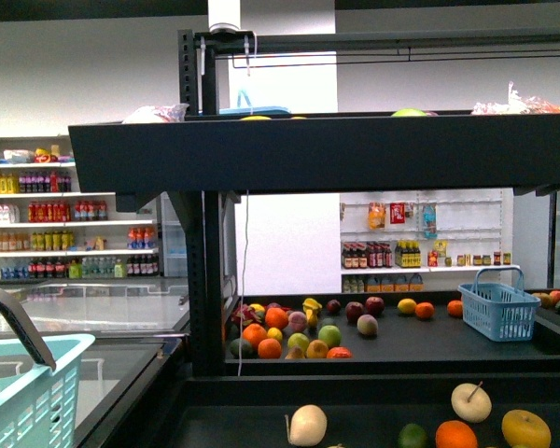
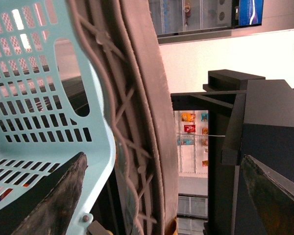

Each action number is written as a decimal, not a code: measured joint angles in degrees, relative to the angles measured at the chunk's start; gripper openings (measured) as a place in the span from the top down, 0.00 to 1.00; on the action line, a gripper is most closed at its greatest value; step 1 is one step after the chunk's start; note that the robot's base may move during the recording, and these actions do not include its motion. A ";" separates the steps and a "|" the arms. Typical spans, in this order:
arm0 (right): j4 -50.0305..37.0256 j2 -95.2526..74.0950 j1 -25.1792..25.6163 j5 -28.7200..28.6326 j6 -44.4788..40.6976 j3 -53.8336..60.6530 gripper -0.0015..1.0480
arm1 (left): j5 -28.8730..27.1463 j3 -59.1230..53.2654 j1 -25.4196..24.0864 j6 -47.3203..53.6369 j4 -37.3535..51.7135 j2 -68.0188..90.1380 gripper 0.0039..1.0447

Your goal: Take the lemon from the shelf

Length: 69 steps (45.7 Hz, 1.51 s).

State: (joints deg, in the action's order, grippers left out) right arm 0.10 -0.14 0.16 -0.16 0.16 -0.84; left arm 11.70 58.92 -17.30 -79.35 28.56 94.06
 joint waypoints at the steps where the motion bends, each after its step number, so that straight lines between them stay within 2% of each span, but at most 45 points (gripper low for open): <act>1: 0.00 0.00 0.00 0.00 0.00 0.00 0.07 | -0.07 0.50 0.13 0.07 -0.17 0.39 0.07; 3: 0.00 0.00 0.00 0.00 0.00 -0.02 0.07 | -0.46 1.36 0.50 0.44 -0.85 0.90 0.08; 11: 0.00 0.00 0.00 0.00 0.00 0.00 0.07 | -1.18 2.40 0.81 1.73 -2.36 0.98 0.44; 24: 0.00 0.00 0.00 0.00 0.00 -0.02 0.07 | -1.01 2.40 0.31 2.01 -4.76 0.83 0.81; 37: 0.00 0.00 0.00 0.00 0.00 -0.02 0.07 | 1.11 2.38 -0.22 3.72 -8.81 -1.53 0.83; 42: 0.00 0.00 0.00 0.00 0.00 -0.02 0.07 | 5.79 2.38 -0.11 8.68 -13.68 -5.38 0.84; 46: 0.00 0.00 0.00 0.00 0.00 0.00 0.07 | 11.67 2.38 0.48 13.94 -18.43 -9.57 0.86; 54: 0.00 0.00 0.00 0.00 0.00 -0.02 0.07 | 21.51 2.38 3.45 23.93 -26.25 -15.15 0.89; 65: 0.00 0.00 0.00 0.00 0.00 -0.02 0.07 | 24.06 2.38 7.82 35.80 -28.46 -16.09 0.90; 69: 0.00 0.00 0.00 -0.02 0.00 -0.02 0.07 | 24.76 2.10 11.02 38.12 -26.77 -16.09 0.90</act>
State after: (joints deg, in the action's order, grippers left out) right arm 0.10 -0.14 0.16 -0.19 0.16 -0.86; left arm 36.47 61.01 -6.28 -41.23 1.78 77.97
